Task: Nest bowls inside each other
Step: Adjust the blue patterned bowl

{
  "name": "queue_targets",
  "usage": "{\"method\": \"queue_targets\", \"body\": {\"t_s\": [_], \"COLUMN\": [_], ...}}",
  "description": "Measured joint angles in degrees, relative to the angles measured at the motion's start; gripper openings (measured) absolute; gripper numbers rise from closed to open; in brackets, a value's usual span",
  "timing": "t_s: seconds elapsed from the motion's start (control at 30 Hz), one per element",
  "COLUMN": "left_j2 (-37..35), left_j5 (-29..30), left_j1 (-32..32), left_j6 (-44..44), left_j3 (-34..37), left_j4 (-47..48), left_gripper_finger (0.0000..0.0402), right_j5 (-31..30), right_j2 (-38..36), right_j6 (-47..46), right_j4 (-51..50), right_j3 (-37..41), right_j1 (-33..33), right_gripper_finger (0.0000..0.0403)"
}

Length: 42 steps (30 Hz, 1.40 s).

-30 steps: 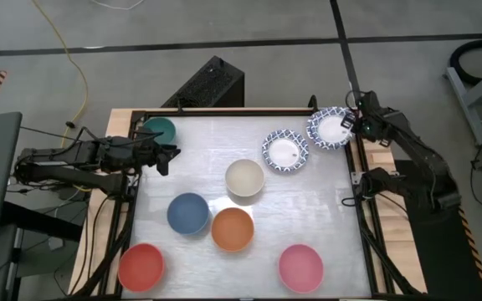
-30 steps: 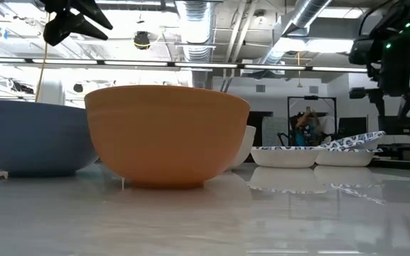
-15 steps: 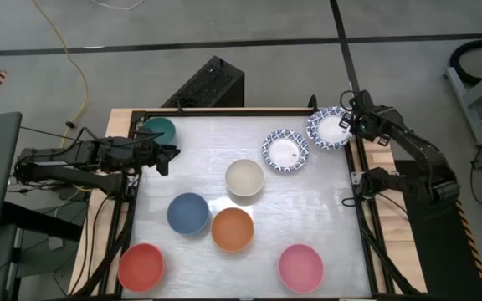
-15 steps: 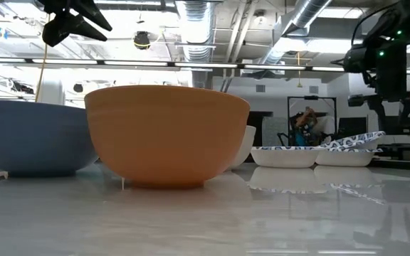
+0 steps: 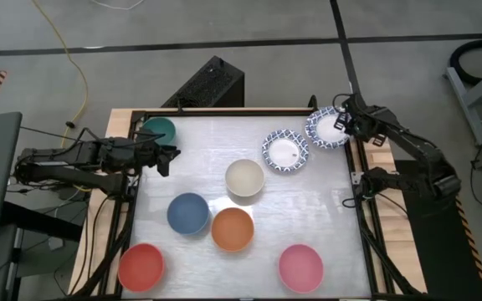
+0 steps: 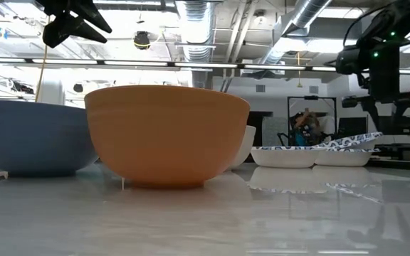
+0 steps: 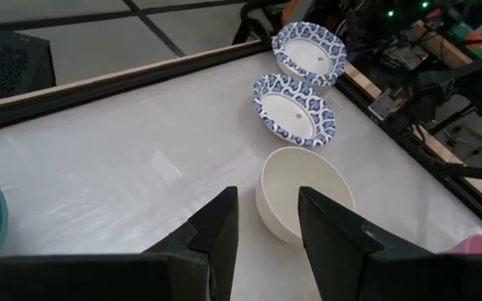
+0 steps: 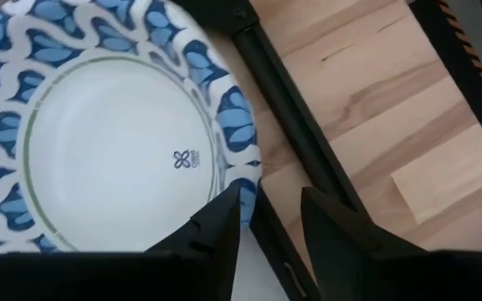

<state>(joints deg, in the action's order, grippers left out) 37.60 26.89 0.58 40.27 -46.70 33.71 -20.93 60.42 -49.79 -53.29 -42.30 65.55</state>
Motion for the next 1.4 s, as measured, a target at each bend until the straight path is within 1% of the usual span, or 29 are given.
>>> {"method": "queue_targets", "body": {"t_s": [0.23,0.4,0.77,0.93,1.03,1.27,1.4], "left_j2": [0.02,0.02,0.02,0.02,0.02,0.02,0.01], "left_j5": [-0.56,-0.62,-1.02,-1.15,-1.13,-1.11,-1.09], "left_j1": [0.0,0.0,-0.01,-0.02,-0.01,-0.01,-0.02], "left_j6": [0.05,0.05,0.05,0.05,-0.24,-0.54,-0.55], "left_j3": [0.0,0.0,0.0,0.0,0.0,0.0,0.0], "left_j4": [0.0,0.01,0.02,0.02,0.02,-0.01,-0.13], "left_gripper_finger": [0.0115,0.0115,0.0115,0.0115,0.0115,0.0115,0.0115], "right_j5": [-0.07,-1.71,-1.64,-1.51,-1.32,1.89,3.47], "right_j2": [0.92,3.21,9.37,10.71,10.8,10.73,9.44], "right_j6": [-2.6,-6.13,-8.23,-9.21,-9.32,-8.41,-8.22], "right_j4": [0.11,-1.2,-0.19,-0.22,-0.25,0.19,0.62], "right_j3": [0.0,0.02,0.02,0.04,0.04,0.04,0.04], "right_j1": [-3.33,-5.89,-11.08,-13.27,-13.91,-15.11,-15.32], "right_gripper_finger": [0.0147,0.0147,0.0147,0.0143,0.0125,0.0058,0.0025]}}
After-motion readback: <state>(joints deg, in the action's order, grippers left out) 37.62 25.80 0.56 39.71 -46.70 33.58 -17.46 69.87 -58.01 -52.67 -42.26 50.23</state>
